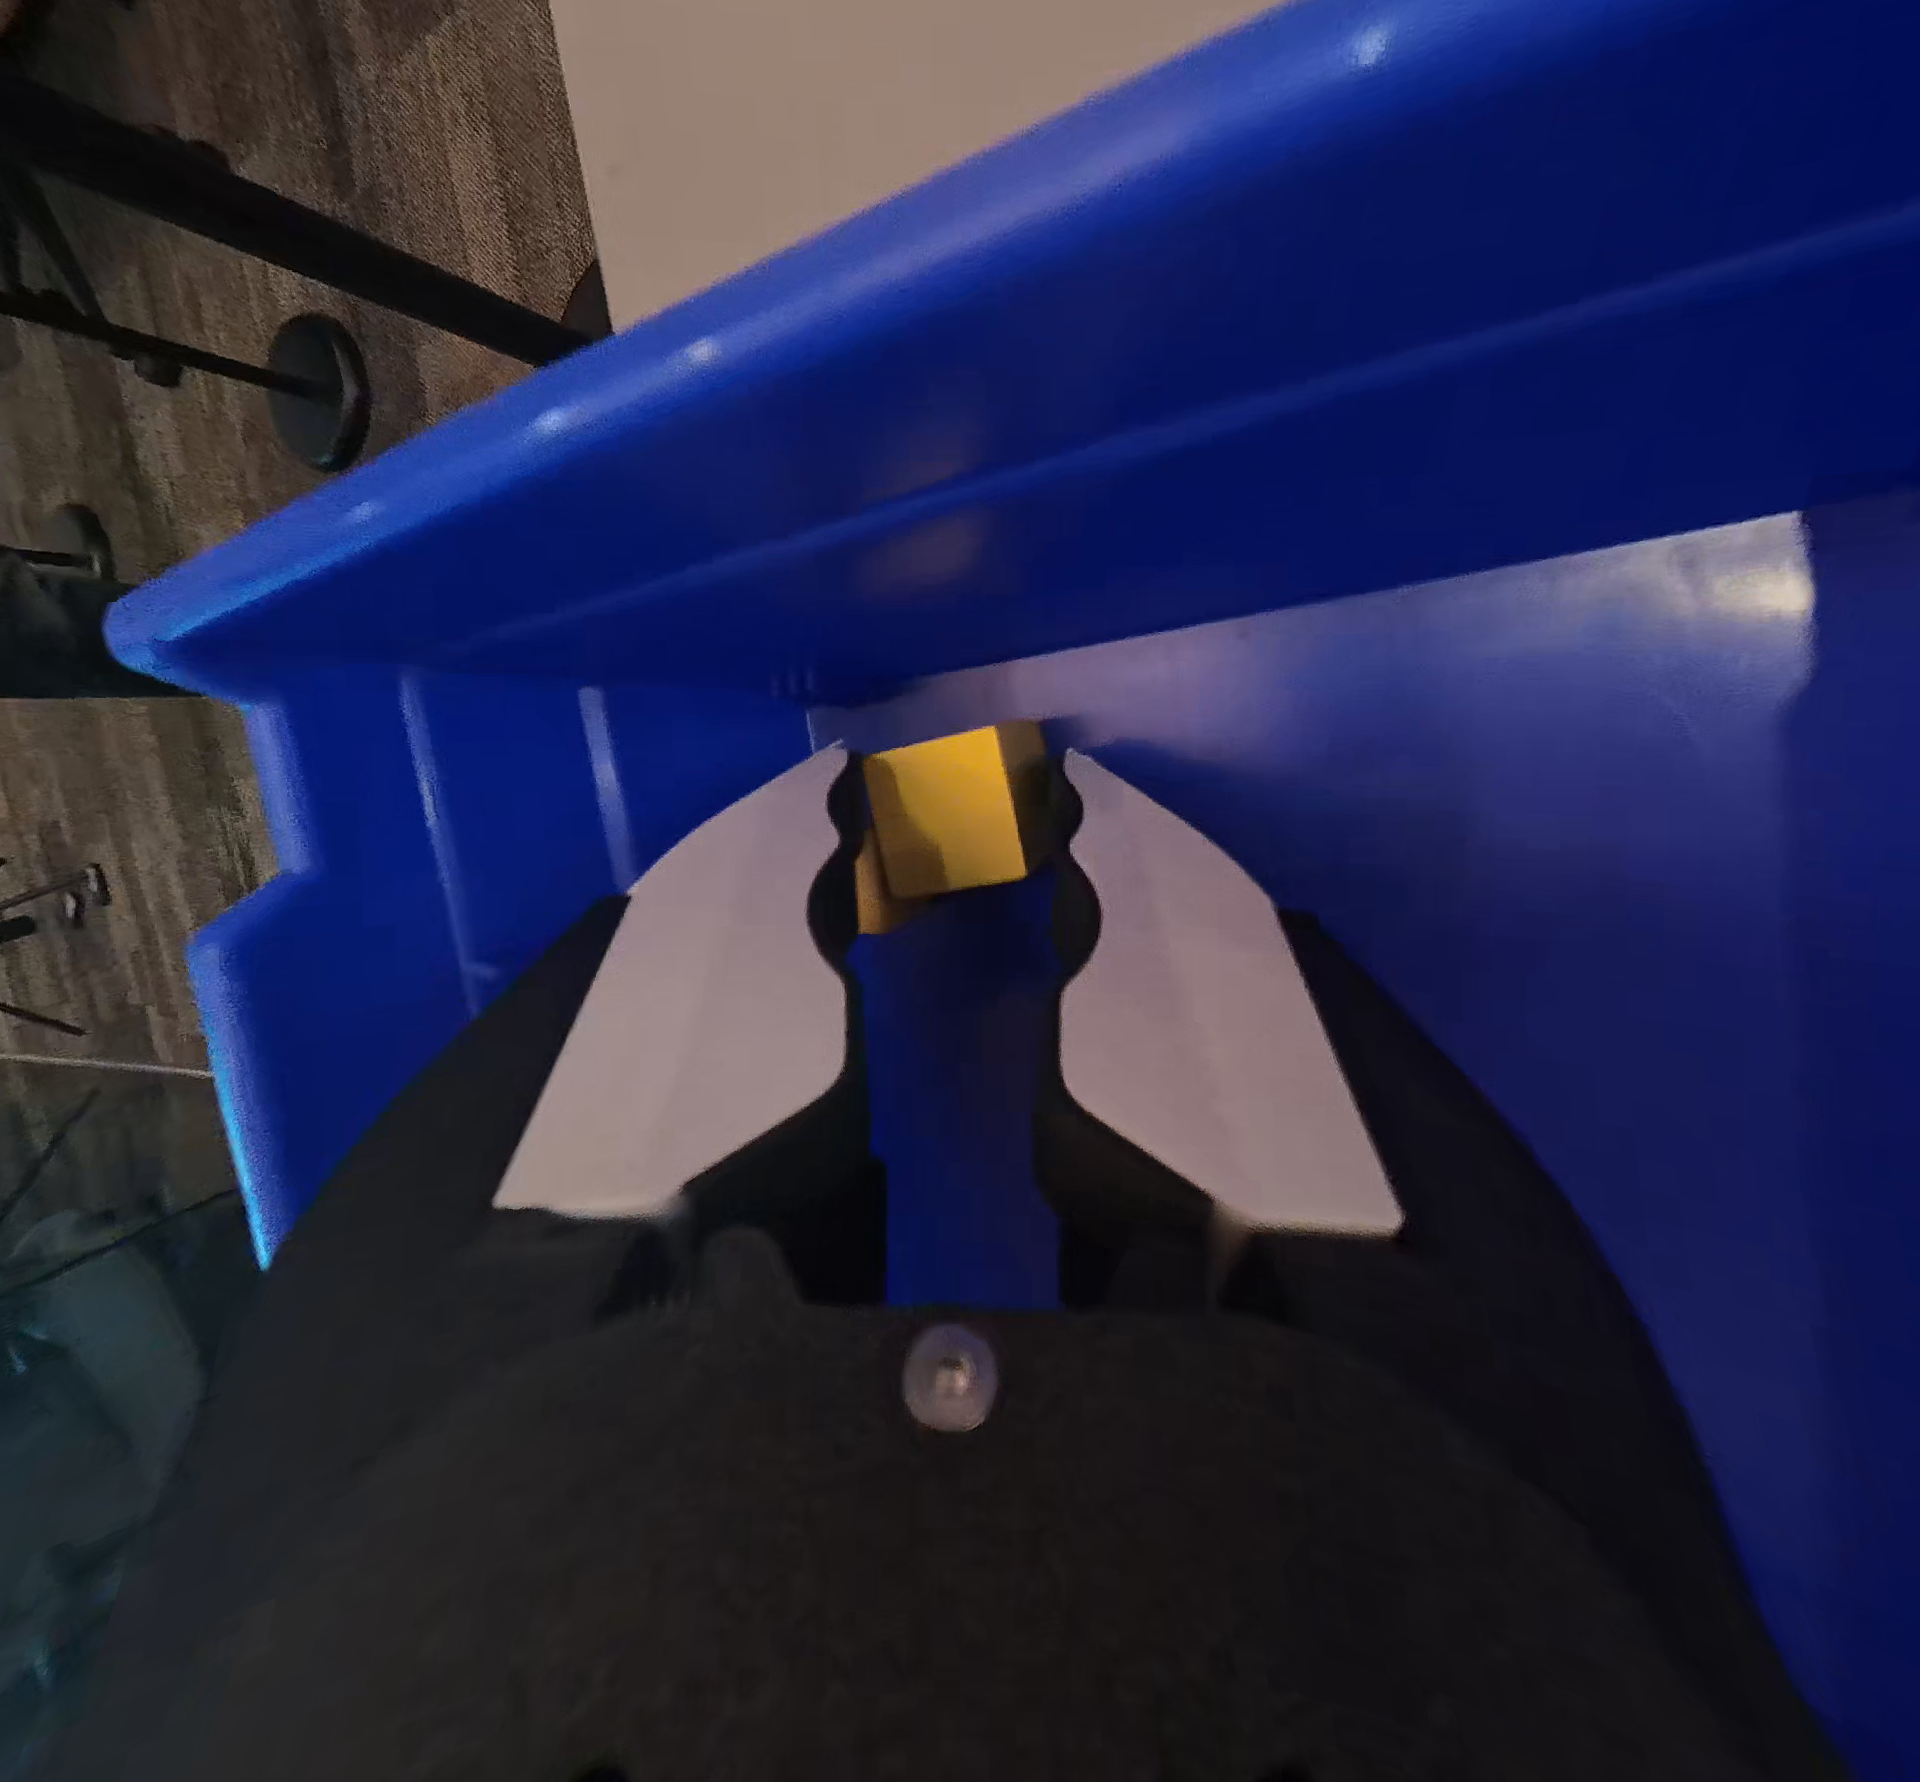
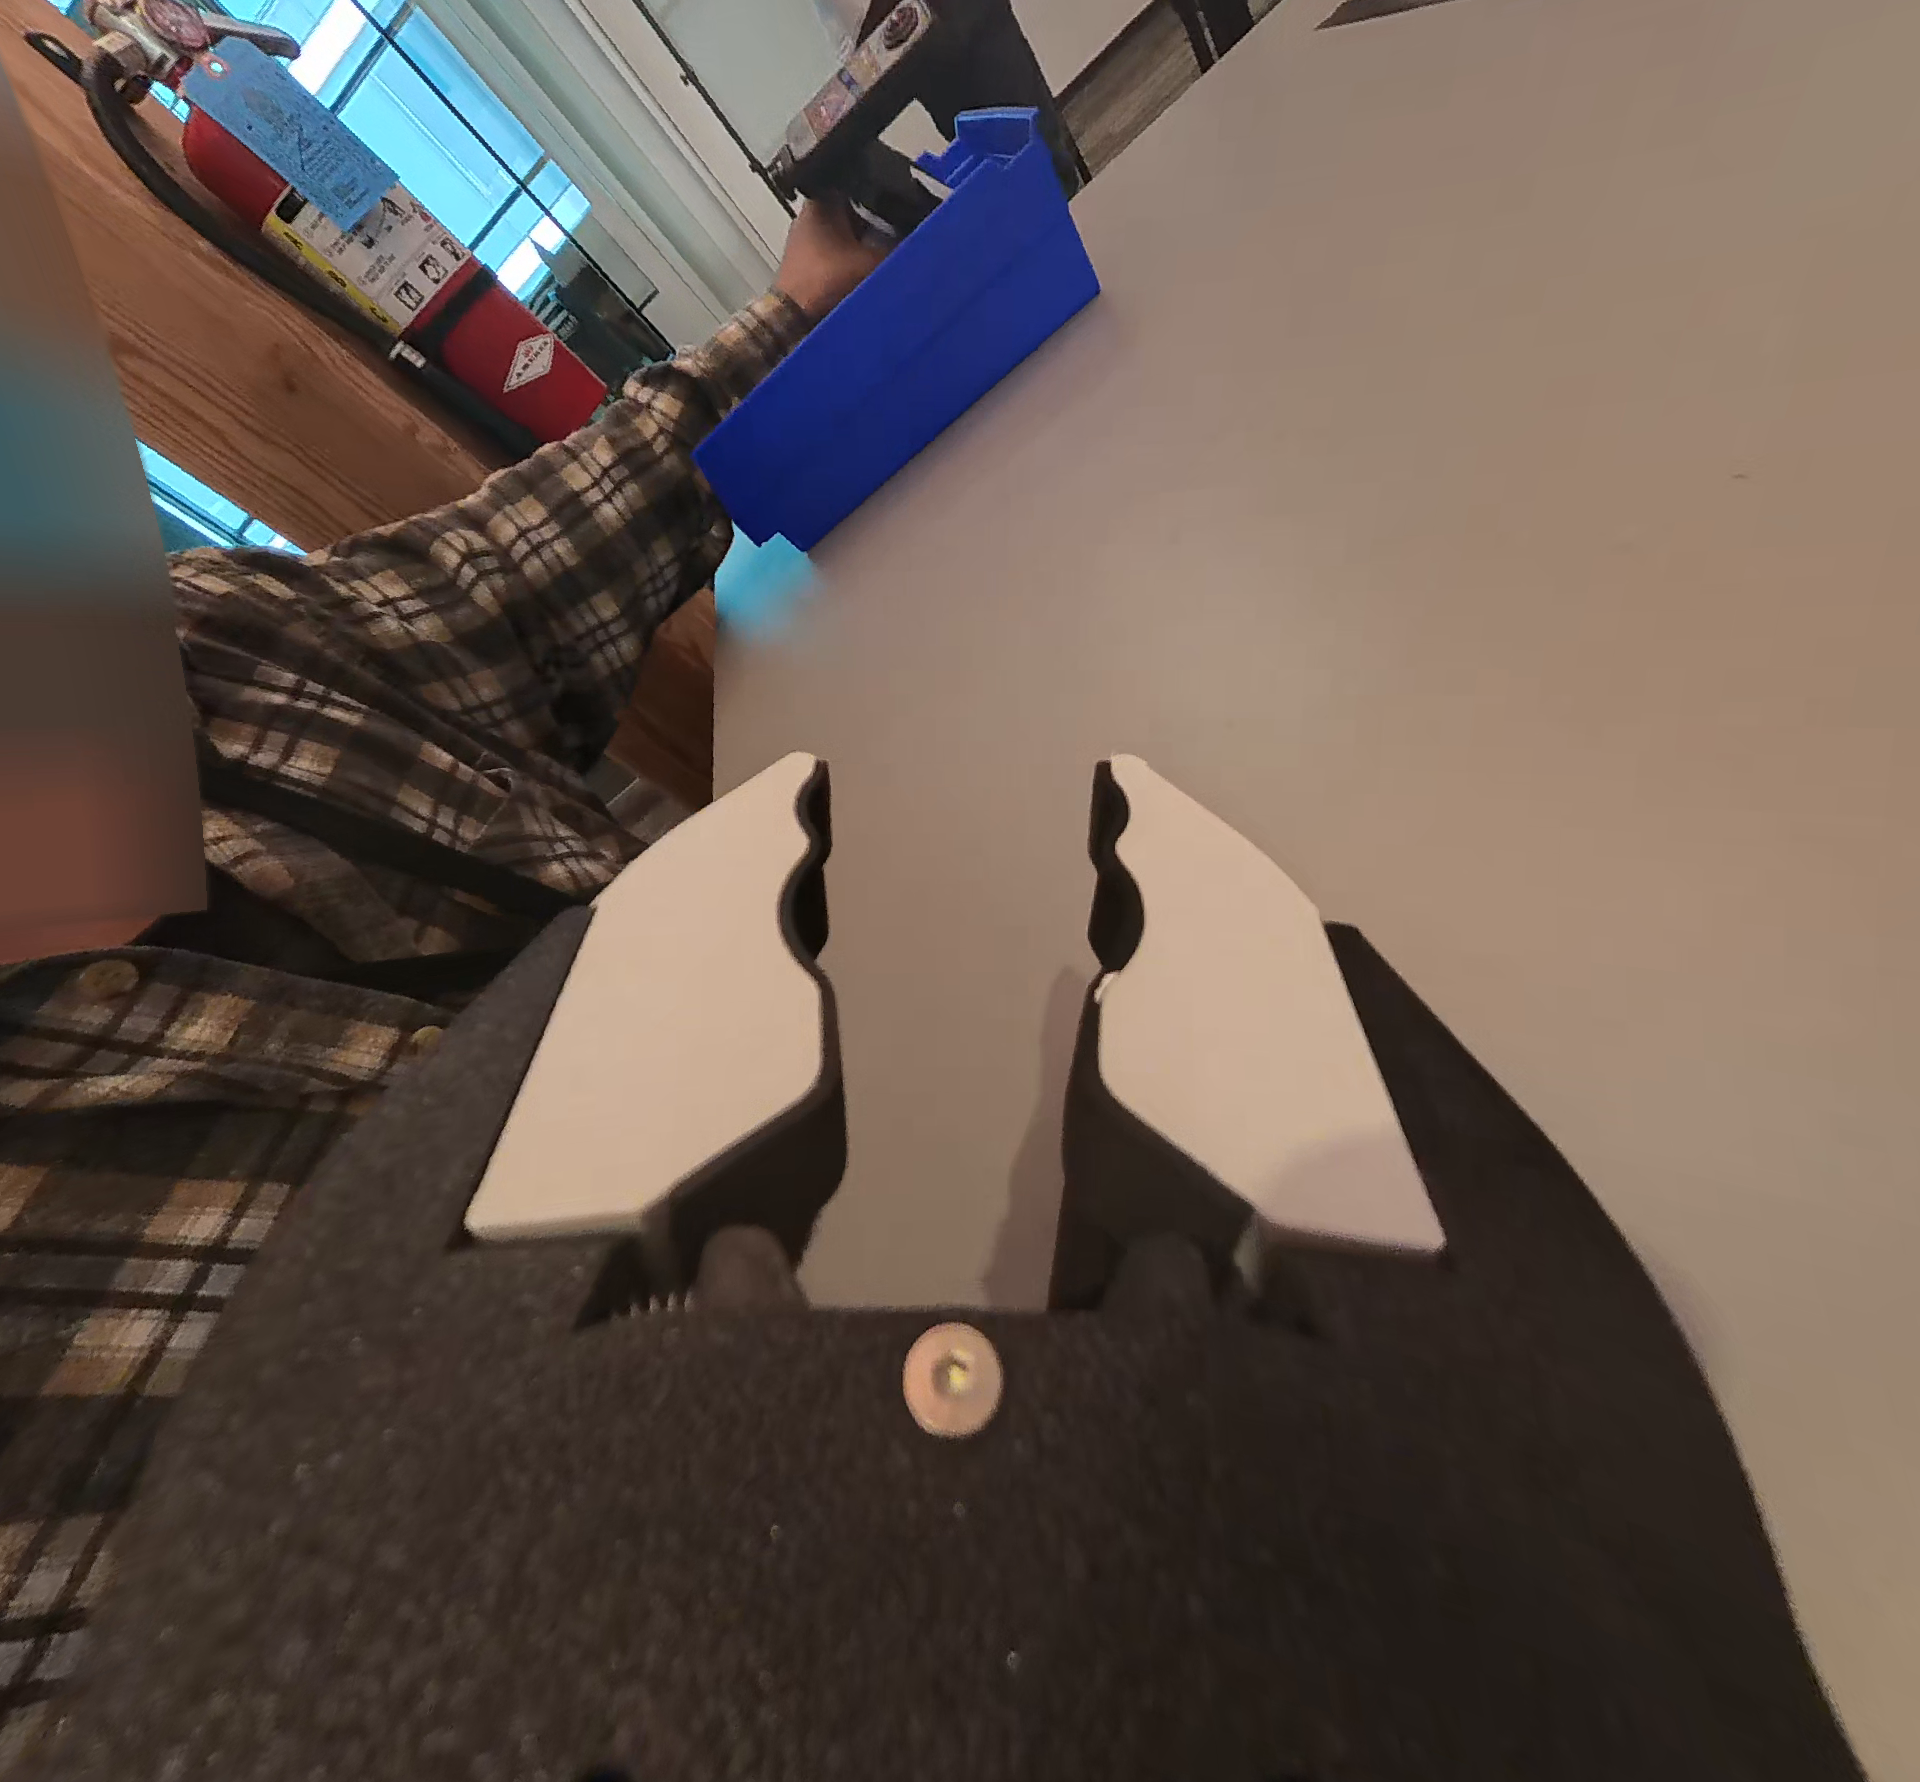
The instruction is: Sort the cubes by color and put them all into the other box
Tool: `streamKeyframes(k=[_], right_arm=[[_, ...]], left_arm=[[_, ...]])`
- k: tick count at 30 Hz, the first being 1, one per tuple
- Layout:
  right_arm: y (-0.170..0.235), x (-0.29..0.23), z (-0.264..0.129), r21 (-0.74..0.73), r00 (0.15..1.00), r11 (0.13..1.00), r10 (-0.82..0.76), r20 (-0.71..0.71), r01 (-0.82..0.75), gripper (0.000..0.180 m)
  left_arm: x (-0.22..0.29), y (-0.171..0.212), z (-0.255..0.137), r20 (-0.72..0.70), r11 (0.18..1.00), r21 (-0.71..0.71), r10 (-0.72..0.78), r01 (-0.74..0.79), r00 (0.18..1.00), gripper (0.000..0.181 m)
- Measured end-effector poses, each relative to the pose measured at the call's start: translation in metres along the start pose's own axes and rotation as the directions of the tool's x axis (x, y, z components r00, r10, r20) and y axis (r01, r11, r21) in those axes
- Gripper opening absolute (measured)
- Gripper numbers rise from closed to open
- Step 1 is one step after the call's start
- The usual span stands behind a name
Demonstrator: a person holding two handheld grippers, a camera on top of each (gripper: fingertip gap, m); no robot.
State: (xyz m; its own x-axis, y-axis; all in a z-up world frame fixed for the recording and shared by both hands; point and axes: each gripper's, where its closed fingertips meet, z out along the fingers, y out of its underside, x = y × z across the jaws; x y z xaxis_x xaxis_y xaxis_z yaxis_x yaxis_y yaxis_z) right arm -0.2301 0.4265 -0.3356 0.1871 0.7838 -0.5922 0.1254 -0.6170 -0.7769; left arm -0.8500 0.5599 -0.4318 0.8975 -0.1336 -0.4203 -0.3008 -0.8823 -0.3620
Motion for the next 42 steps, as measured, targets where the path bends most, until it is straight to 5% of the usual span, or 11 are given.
streamKeyframes(k=[4,9,15,21,28,37,42], right_arm=[[0.0,-0.001,-0.003,0.02,1.0,1.0,0.003,0.005,-0.003,0.047],[-0.001,-0.001,-0.006,0.05,1.0,0.998,0.024,0.01,-0.024,0.047],[-0.037,-0.01,0.017,0.138,0.98,0.979,0.131,0.152,-0.153,0.054],[-0.097,-0.041,0.062,0.139,0.856,0.917,0.283,0.434,-0.374,0.067],[-0.106,-0.082,0.084,-0.116,0.578,0.818,0.492,0.651,-0.564,0.07],[-0.099,-0.094,0.067,-0.194,0.44,0.779,0.519,0.733,-0.596,0.043],[-0.097,-0.078,0.04,-0.118,0.596,0.82,0.499,0.629,-0.56,0.028]], left_arm=[[-0.002,-0.009,-0.02,0.028,0.996,0.087,0.028,-0.031,0.999,0.029],[-0.003,-0.048,-0.103,0.008,0.906,0.422,0.032,-0.032,0.999,0.028],[0.098,-0.108,-0.266,-0.112,0.522,0.851,0.274,-0.049,0.955,0.028],[0.267,-0.119,-0.366,-0.139,0.196,0.98,0.543,0.036,0.828,0.028],[0.374,-0.116,-0.404,-0.163,0.035,0.98,0.7,0.195,0.695,0.028],[0.415,-0.121,-0.41,-0.142,-0.006,0.974,0.761,0.227,0.633,0.028],[0.433,-0.126,-0.412,-0.138,-0.007,0.973,0.78,0.23,0.611,0.031]])
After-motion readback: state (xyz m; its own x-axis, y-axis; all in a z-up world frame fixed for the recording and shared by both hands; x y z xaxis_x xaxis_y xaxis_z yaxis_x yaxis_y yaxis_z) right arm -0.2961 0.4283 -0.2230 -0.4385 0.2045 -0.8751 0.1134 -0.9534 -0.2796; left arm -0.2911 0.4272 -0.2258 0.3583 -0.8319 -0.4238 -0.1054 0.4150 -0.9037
